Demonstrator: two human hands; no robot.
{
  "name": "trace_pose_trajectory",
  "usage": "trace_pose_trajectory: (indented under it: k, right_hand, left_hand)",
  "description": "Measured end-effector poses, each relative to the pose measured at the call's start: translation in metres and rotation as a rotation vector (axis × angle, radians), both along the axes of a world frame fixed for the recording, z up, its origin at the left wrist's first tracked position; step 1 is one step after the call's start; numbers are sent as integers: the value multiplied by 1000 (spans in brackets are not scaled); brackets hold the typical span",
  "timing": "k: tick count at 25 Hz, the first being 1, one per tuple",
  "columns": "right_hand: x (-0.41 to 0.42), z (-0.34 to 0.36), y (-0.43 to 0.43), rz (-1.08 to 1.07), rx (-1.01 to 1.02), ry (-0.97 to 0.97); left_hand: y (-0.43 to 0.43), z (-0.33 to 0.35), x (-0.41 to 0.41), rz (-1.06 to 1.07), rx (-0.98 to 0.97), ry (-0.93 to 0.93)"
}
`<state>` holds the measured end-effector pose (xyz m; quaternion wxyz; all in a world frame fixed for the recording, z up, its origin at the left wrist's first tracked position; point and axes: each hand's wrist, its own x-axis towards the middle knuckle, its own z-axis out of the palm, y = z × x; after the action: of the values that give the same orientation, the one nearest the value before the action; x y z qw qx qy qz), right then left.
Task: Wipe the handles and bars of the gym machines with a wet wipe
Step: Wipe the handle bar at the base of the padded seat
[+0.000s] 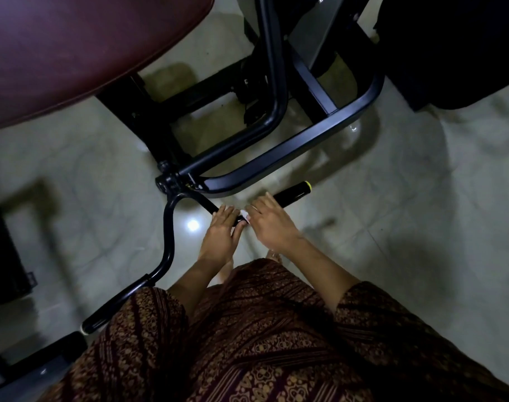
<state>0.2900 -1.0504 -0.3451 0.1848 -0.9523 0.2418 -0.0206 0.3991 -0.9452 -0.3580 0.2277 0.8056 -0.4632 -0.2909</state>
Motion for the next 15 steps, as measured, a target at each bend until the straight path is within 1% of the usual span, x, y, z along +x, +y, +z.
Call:
trace_pose_trajectory:
  k: [1,2,3,5,7,9,10,11,12,14,15]
  right_hand:
    - [-2,2,-7,63,-31,33]
    - [-7,6,-18,63,-49,75]
    - [-14,8,-30,5,-54,112]
    - [-34,5,-49,-245,-10,95]
    - [-44,0,-50,-491,111,-23]
    - [-37,-10,-28,-668,200,-147]
    - [-31,-13,-10,-709,216,-175]
    - [-27,-16,9,-660,181,-194]
    - [-25,-19,26,-527,113,-194]
    - [-32,-29,46,-157,-76,-109]
    - [-39,-33,42,-71,-124,-78]
  left_hand:
    - [0,0,0,-3,-1,-2]
    - [0,0,1,-4,2,-3]
    - [0,0,1,-2,6,-1]
    - [-1,0,1,4,9,11]
    - [-1,0,0,15,9,21]
    - [-1,0,0,19,12,29]
    - [-1,0,0,20,12,30]
    - [0,0,0,21,12,29]
    - [-1,1,-1,20,11,27]
    - [-1,2,0,15,13,37]
    - [-1,2,0,14,15,42]
